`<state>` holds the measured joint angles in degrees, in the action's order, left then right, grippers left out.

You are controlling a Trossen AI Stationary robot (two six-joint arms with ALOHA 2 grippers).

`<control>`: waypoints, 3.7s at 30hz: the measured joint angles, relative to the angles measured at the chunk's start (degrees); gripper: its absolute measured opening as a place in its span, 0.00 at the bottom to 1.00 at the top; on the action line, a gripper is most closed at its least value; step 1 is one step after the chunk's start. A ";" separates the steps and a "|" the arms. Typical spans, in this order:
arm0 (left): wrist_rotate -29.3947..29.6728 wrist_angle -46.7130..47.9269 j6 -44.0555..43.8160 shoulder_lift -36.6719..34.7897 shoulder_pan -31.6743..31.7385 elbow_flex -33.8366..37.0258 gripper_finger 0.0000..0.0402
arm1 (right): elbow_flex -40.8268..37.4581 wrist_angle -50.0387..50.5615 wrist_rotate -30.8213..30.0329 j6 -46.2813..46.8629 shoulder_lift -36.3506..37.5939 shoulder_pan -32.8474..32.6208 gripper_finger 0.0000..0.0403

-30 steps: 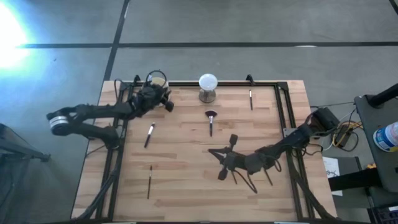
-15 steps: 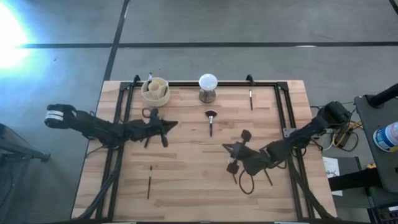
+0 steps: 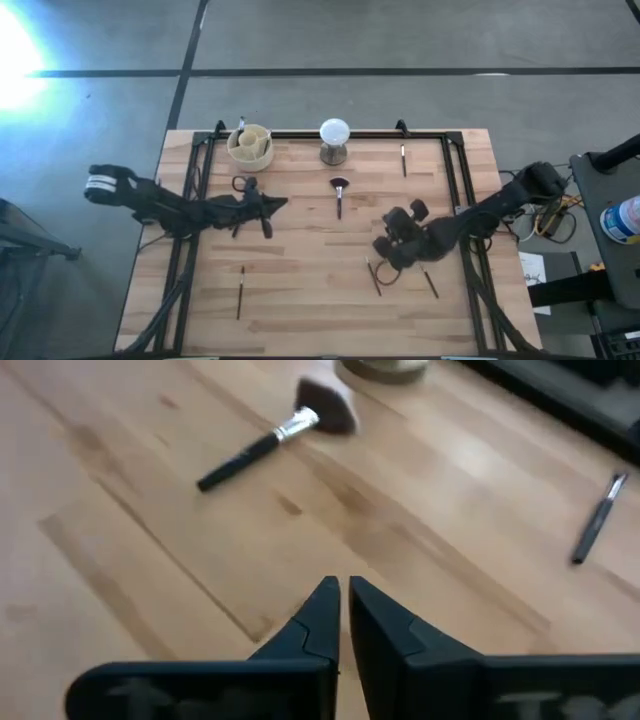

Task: Put items in baskets/containers
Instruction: Put the highlighter brush into the organizer

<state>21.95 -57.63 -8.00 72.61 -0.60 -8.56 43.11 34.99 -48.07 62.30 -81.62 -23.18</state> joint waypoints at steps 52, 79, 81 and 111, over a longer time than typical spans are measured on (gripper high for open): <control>2.52 5.47 -5.33 4.49 0.13 -2.85 0.00 | 19.47 -23.17 27.91 -24.65 -31.49 28.67 0.13; -9.38 -20.65 -2.44 6.92 -7.85 -6.24 0.18 | 1.64 -83.94 22.96 -51.05 -14.95 12.63 0.10; -10.49 -20.73 -2.42 7.64 -7.87 -7.46 0.18 | 2.45 -84.94 24.21 -51.90 -15.66 12.34 0.10; -14.95 -17.79 -0.60 8.51 -8.52 -10.58 0.42 | 5.86 -84.10 26.03 -56.30 -18.26 11.30 0.11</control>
<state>7.00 -75.42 -8.60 81.12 -9.13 -19.14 48.97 -49.10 -22.04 6.00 -99.88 -11.88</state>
